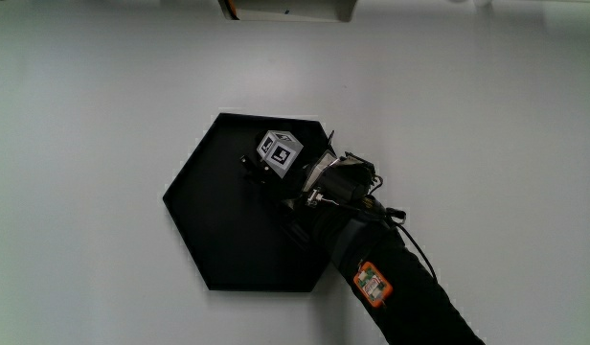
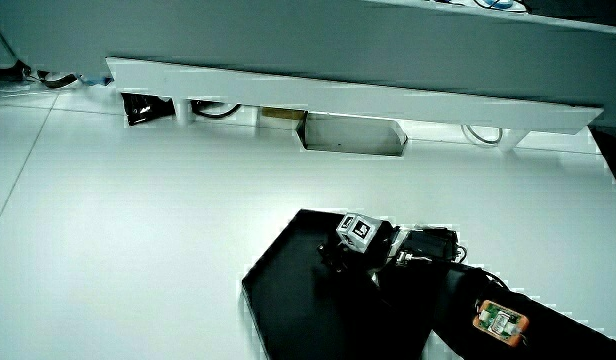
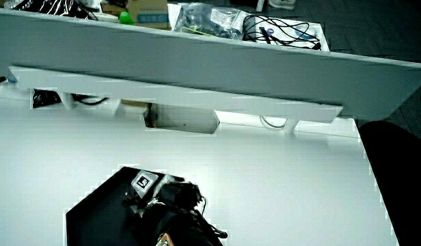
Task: Place black tape into plate
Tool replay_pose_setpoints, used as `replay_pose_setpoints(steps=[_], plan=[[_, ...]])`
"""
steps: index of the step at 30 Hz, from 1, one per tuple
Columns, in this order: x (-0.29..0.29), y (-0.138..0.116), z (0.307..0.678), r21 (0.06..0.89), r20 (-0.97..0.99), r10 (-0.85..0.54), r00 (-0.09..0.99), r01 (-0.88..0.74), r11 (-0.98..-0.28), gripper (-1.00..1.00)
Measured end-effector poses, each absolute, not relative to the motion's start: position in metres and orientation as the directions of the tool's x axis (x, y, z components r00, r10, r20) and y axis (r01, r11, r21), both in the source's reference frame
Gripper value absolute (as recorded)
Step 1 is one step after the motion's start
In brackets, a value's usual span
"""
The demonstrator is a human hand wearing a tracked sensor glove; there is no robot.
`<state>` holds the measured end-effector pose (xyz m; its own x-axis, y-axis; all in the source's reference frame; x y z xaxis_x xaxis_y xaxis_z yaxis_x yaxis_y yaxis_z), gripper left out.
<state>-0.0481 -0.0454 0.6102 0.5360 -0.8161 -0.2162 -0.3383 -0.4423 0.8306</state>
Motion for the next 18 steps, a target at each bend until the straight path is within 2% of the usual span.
replay_pose_setpoints(steps=[3,4,8,10,16,18], plan=[[-0.046,-0.044,0.605,0.822,-0.208,-0.809,0.55,-0.349,-0.449,-1.0],[-0.045,-0.043,0.604,0.814,-0.146,-0.816,0.56,-0.401,-0.421,-1.0],[-0.044,-0.035,0.592,0.791,-0.096,-0.822,0.562,-0.458,-0.406,-1.0],[-0.041,-0.032,0.583,0.75,-0.071,-0.817,0.572,-0.51,-0.422,-1.0],[-0.003,-0.033,0.567,0.635,-0.072,-0.742,0.666,-0.543,-0.549,-1.0],[0.015,-0.033,0.556,0.551,-0.032,-0.698,0.716,-0.57,-0.61,-1.0]])
